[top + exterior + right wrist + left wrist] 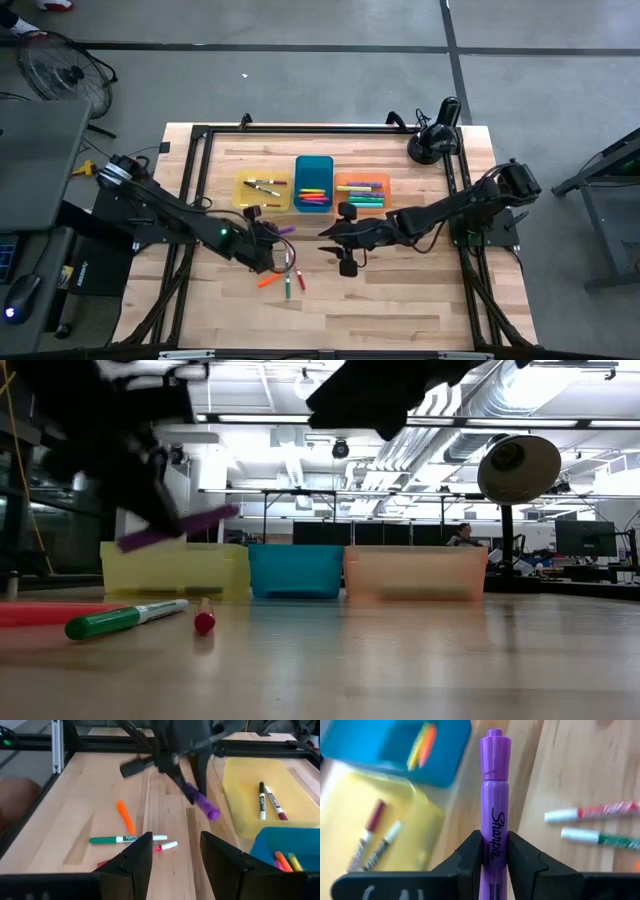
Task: Pick & Place Markers
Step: Put the dark violet highlighter into the orange bin
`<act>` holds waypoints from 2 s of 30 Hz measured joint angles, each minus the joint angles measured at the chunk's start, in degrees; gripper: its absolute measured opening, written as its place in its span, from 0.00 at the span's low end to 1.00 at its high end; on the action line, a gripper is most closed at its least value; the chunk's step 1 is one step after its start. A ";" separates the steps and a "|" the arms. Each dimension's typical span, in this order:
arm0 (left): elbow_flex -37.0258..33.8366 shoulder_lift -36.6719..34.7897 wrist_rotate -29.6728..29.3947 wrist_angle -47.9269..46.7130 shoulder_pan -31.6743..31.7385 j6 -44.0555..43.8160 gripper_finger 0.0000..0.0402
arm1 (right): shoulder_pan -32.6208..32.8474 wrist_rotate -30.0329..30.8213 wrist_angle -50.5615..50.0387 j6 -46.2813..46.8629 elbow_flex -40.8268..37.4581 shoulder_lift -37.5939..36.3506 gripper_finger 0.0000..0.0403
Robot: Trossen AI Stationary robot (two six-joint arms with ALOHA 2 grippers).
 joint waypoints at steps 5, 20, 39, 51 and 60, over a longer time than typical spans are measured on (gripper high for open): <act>-2.38 -6.00 -3.57 3.75 -2.17 4.32 0.16 | -0.02 -0.19 8.66 -2.23 -0.04 3.30 0.38; -18.52 -22.91 -6.40 32.13 -6.65 16.19 0.16 | -0.11 2.46 23.59 -8.25 -0.16 7.56 0.38; -20.79 -24.13 1.61 54.85 -6.54 34.35 0.17 | -1.73 -5.97 43.75 -10.51 0.02 13.58 0.38; -20.78 -23.87 8.67 56.86 -2.29 35.00 0.17 | -2.62 -8.15 46.61 -12.36 0.00 13.55 0.38; -20.76 -23.87 11.67 56.91 -0.40 34.80 0.17 | -4.73 -7.59 46.29 -10.97 0.00 13.55 0.46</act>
